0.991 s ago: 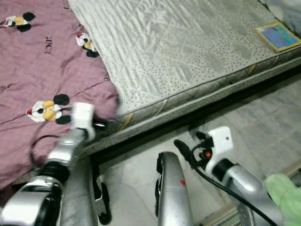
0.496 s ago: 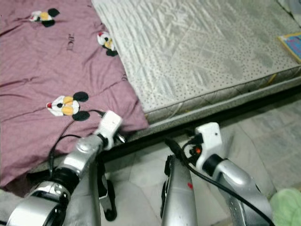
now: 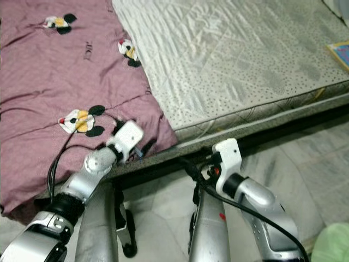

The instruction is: Clean up the room

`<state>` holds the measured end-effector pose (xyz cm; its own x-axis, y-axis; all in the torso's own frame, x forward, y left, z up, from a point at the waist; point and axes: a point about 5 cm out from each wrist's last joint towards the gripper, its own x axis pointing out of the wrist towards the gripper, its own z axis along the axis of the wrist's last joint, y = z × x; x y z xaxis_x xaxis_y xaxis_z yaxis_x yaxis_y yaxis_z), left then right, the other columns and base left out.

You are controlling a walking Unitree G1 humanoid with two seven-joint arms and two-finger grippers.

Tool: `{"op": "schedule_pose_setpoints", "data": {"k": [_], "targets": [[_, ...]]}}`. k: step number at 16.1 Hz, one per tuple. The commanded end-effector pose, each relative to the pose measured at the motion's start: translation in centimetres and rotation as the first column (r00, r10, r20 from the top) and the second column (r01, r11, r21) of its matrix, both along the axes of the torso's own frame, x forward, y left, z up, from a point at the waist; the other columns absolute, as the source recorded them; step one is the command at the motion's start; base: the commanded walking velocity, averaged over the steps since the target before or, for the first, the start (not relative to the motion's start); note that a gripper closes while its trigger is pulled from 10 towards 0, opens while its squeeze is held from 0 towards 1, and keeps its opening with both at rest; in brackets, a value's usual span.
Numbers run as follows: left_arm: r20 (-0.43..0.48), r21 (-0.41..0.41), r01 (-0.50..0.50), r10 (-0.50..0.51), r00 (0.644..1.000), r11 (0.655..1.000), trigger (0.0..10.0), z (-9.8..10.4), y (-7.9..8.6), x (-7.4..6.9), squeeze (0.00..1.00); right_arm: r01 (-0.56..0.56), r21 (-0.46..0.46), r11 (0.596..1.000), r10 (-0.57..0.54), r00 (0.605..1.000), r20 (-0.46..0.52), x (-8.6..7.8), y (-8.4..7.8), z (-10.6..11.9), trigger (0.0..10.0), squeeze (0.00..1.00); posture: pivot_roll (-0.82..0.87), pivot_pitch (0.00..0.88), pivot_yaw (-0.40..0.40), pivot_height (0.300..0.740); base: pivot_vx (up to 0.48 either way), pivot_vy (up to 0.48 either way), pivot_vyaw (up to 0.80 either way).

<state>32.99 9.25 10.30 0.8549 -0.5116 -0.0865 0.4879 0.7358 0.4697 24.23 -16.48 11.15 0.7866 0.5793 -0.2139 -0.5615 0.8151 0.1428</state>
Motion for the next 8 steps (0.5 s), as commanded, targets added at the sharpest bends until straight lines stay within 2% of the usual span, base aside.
{"op": "schedule_pose_setpoints", "data": {"k": [1,2,3,4,7,8], "targets": [[0.087,-0.064,-0.038,0.043,0.995,0.997,10.0,1.4,0.5,0.1,0.00,0.026,0.000,1.000,-0.026,1.000,0.003,0.0,-0.2,-0.2,10.0,0.00,-0.17,0.181,0.037,0.576,0.000,0.000,0.00],[0.142,-0.098,-0.061,0.074,0.987,0.993,10.0,2.5,0.9,0.4,0.00,0.022,0.002,1.000,-0.022,1.000,0.002,0.0,-0.2,-0.2,10.0,0.00,-0.17,0.178,0.037,0.576,0.000,0.000,0.00],[0.161,-0.114,-0.070,0.088,0.983,0.991,10.0,2.9,1.1,0.5,0.00,0.015,0.005,1.000,-0.015,1.000,0.000,-0.1,-0.1,-0.2,10.0,0.00,-0.17,0.176,0.037,0.576,0.000,0.000,0.00],[0.161,-0.167,-0.116,0.143,0.976,0.979,10.0,3.5,1.9,0.9,0.00,-0.002,0.000,1.000,0.002,1.000,-0.003,-0.2,0.0,-0.3,10.0,0.00,-0.18,0.175,0.038,0.576,0.000,0.000,0.00],[0.053,-0.212,-0.223,0.239,0.970,0.952,10.0,2.6,3.6,1.7,0.00,-0.001,-0.007,1.000,0.001,1.000,-0.004,-0.3,0.0,-0.4,10.0,0.00,-0.18,0.175,0.039,0.576,0.000,0.000,0.00],[-0.106,-0.210,-0.277,0.260,0.960,0.938,10.0,0.9,4.5,2.2,0.00,0.002,-0.007,1.000,-0.002,1.000,-0.004,-0.5,0.0,-0.4,10.0,0.00,-0.20,0.180,0.039,0.576,0.000,0.000,0.00]]}}
